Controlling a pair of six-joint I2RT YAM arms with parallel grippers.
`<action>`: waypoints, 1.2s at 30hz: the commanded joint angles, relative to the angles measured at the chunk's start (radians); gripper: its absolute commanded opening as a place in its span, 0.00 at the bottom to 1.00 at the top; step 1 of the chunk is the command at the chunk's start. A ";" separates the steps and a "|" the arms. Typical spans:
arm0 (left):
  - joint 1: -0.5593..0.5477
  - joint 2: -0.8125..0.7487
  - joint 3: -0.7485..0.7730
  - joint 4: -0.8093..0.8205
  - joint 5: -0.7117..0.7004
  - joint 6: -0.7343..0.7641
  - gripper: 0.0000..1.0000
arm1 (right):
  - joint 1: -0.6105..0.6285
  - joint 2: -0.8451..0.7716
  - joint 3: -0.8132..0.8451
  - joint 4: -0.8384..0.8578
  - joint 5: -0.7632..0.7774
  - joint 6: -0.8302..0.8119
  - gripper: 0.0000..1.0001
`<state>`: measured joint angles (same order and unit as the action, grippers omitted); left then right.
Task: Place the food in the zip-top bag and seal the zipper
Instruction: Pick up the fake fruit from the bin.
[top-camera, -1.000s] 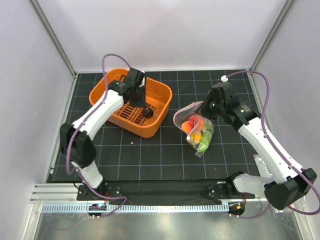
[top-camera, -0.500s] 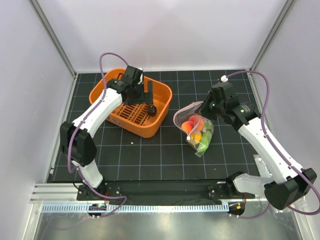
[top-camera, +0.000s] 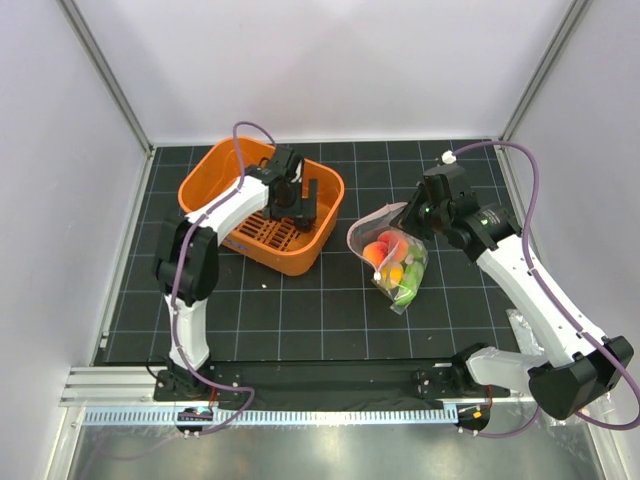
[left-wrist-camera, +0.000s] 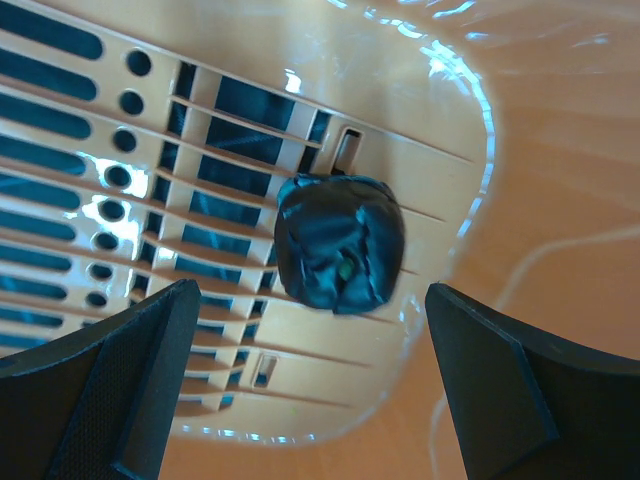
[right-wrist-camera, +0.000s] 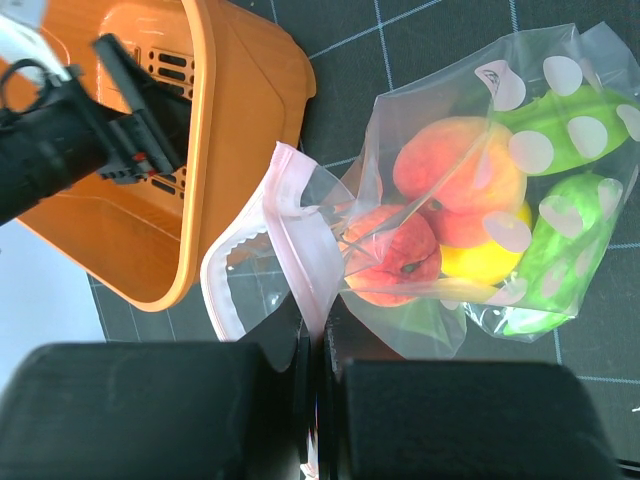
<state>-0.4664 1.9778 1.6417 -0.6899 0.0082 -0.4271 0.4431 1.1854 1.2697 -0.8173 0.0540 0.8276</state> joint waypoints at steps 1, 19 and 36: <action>0.002 0.035 0.032 0.046 0.027 0.031 1.00 | -0.003 -0.012 0.005 0.020 0.015 -0.001 0.01; 0.002 -0.183 0.040 0.046 -0.011 0.111 0.31 | -0.003 -0.056 -0.064 0.067 0.021 -0.015 0.01; -0.182 -0.442 -0.075 0.302 0.509 -0.141 0.31 | -0.003 -0.047 -0.056 0.124 -0.022 0.016 0.01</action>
<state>-0.5930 1.5520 1.5677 -0.4686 0.4320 -0.5316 0.4431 1.1542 1.2053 -0.7494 0.0441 0.8276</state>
